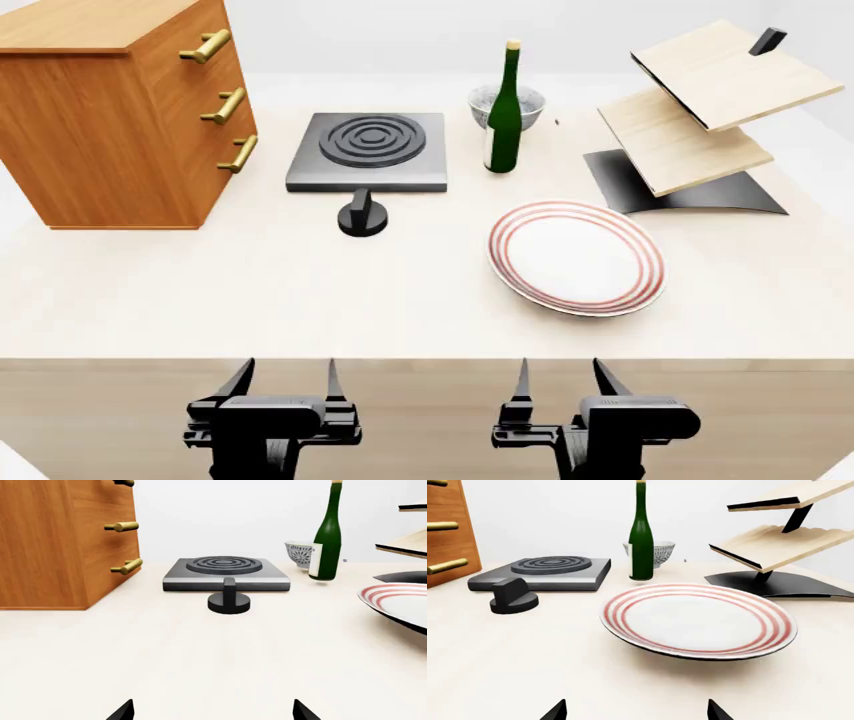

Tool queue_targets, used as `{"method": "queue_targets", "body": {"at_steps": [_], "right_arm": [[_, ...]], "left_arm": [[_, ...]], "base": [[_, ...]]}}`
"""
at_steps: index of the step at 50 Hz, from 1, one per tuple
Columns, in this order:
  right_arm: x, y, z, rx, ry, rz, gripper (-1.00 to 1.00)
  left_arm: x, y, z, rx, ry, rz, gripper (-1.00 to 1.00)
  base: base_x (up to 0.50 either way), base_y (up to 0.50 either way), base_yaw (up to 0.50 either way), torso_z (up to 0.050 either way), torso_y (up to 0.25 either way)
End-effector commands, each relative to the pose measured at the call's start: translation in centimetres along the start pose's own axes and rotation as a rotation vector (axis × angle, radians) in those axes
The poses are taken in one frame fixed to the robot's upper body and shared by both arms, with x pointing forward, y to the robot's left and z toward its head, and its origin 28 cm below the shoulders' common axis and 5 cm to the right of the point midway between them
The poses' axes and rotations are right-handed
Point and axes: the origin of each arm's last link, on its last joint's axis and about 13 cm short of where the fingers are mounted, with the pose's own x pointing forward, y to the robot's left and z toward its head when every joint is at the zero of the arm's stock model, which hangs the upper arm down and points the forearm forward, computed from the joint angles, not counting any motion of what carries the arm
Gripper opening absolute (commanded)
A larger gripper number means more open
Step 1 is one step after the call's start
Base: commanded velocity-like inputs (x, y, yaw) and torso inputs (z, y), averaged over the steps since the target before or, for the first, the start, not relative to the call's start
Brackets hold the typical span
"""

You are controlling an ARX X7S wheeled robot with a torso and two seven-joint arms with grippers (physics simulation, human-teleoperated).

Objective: Turn on the stove.

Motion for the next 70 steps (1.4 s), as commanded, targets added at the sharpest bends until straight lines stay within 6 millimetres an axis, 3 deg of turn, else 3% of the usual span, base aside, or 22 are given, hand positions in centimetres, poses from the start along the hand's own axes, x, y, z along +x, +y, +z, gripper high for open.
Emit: {"method": "queue_targets", "body": {"at_steps": [1,8,11,17,21,22,26,33,42,70], "right_arm": [[0.0,0.0,0.0,0.0,0.0,0.0,1.0],[-0.7,0.2,0.3,-0.064,-0.061,0.007,1.0],[-0.8,0.3,0.4,-0.081,-0.071,0.001,1.0],[-0.4,-0.2,1.4,-0.014,-0.026,-0.015,1.0],[-0.2,-0.9,5.5,0.002,-0.035,-0.023,1.0],[-0.3,-1.0,7.7,-0.018,-0.068,-0.028,1.0],[-1.1,-1.3,12.3,-0.039,-0.142,-0.032,1.0],[-2.4,-1.3,15.8,-0.028,-0.166,0.015,1.0],[-2.3,-1.5,16.3,0.025,-0.233,0.052,1.0],[-2.4,-1.3,16.3,0.053,-0.205,0.083,1.0]], "left_arm": [[0.0,0.0,0.0,0.0,0.0,0.0,1.0],[0.1,-0.1,-0.2,0.062,0.001,0.04,1.0],[-0.4,-0.2,0.2,0.0,-0.06,-0.112,1.0],[0.3,0.1,0.8,0.054,0.024,-0.031,1.0],[0.4,0.6,5.2,0.052,0.023,-0.045,1.0],[0.4,0.9,7.8,0.039,0.002,-0.051,1.0],[-0.4,1.2,12.1,0.005,0.06,-0.118,1.0],[-1.1,1.4,15.1,-0.035,0.075,-0.111,1.0],[-1.2,1.4,15.4,-0.038,0.081,-0.115,1.0],[-1.3,1.7,14.9,-0.039,0.068,-0.111,1.0]], "base": [[0.0,0.0,0.0,0.0,0.0],[0.0,0.0,0.0,0.0,0.0],[0.0,0.0,0.0,0.0,0.0],[0.0,0.0,0.0,0.0,0.0],[0.0,0.0,0.0,0.0,0.0],[0.0,0.0,0.0,0.0,0.0],[0.0,0.0,0.0,0.0,0.0],[0.0,0.0,0.0,0.0,0.0],[0.05,0.0,0.0,0.0,0.0],[0.5,0.0,0.0,0.0,0.0]]}}
